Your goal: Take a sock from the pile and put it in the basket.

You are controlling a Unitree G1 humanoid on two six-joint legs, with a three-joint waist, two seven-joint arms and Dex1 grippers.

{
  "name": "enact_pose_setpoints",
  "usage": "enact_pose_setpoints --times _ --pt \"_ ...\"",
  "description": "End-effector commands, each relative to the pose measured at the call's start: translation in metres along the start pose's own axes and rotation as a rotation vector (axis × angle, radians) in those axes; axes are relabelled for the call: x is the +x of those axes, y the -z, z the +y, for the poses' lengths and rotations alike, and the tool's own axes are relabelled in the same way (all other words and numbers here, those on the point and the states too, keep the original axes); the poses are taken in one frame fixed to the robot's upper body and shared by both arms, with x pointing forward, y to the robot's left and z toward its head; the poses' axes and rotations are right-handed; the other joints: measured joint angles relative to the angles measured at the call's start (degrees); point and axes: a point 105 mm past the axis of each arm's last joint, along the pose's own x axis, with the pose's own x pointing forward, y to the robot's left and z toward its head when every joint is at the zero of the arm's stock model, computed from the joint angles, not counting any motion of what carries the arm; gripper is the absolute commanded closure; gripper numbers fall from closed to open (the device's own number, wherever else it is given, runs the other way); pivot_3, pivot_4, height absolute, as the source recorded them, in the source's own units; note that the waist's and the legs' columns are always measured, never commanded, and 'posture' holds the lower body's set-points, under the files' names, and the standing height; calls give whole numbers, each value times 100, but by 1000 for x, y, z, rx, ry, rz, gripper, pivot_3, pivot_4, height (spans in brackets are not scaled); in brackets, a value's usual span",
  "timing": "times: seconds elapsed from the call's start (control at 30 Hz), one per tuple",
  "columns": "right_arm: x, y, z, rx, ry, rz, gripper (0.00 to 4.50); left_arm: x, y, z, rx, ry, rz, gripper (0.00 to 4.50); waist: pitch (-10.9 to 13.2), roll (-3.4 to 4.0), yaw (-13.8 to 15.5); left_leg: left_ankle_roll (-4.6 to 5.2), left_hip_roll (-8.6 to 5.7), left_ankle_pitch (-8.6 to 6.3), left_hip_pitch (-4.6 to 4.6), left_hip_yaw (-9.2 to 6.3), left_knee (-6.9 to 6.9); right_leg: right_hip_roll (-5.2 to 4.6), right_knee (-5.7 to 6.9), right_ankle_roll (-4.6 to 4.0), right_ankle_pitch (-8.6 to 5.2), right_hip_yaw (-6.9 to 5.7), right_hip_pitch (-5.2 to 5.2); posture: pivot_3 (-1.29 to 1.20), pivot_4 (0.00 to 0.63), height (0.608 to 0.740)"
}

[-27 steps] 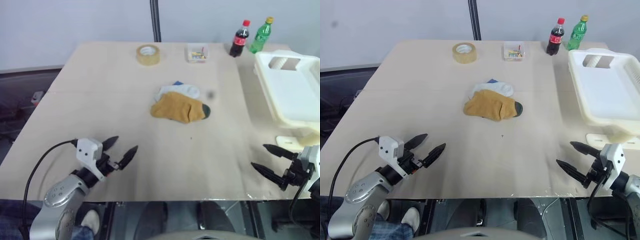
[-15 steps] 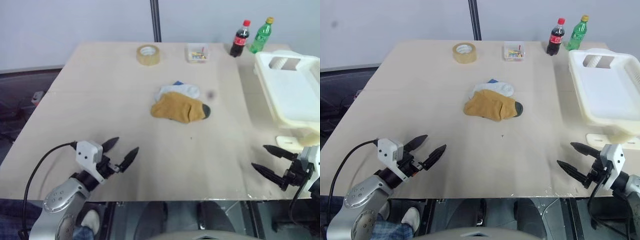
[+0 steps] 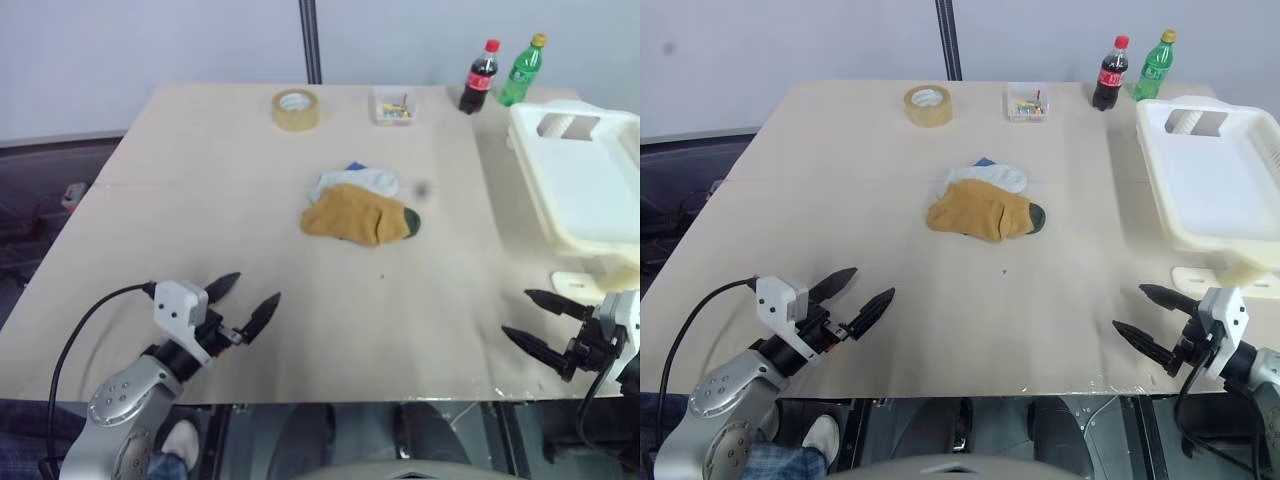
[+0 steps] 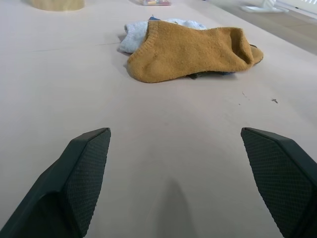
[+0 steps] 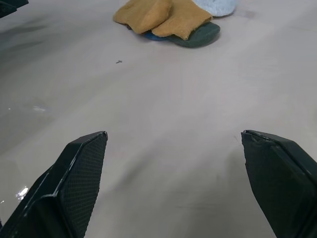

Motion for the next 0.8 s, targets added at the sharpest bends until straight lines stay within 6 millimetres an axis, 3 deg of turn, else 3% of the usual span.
enact_pose_setpoints --times 0.03,0.27,0.37,0.47,0.67,0.8 --pt "3 -8 1 -29 -8 -24 24 1 -13 -4 35 15 -46 0 0 0 0 0 0 0 0 0 0 0 0 0 0 0 0 0 150 740" --pt "10 -9 2 -11 -9 -33 24 1 -13 -6 43 22 -50 0 0 0 -1 0 0 0 0 0 0 0 0 0 0 0 0 0 150 740" --pt "28 -21 3 4 -26 -88 24 1 -17 -9 37 52 -69 0 0 0 -15 0 0 0 1 1 0 1 1 0 0 1 0 0 150 740" --pt "60 -34 6 -20 -37 -131 24 -1 -22 -17 8 124 -90 0 1 -1 -42 0 6 0 6 4 0 6 4 0 1 4 0 0 150 740" --pt "149 -44 -3 -59 37 -77 24 -11 -33 -20 42 232 -120 0 5 -4 -49 -2 4 1 2 2 0 7 4 -1 1 3 -6 0 150 740" --pt "183 -48 -10 -32 58 -77 24 -21 -40 -25 29 294 -142 0 6 -5 5 -2 2 1 -1 -5 -3 3 2 -3 1 -4 -7 0 150 740"
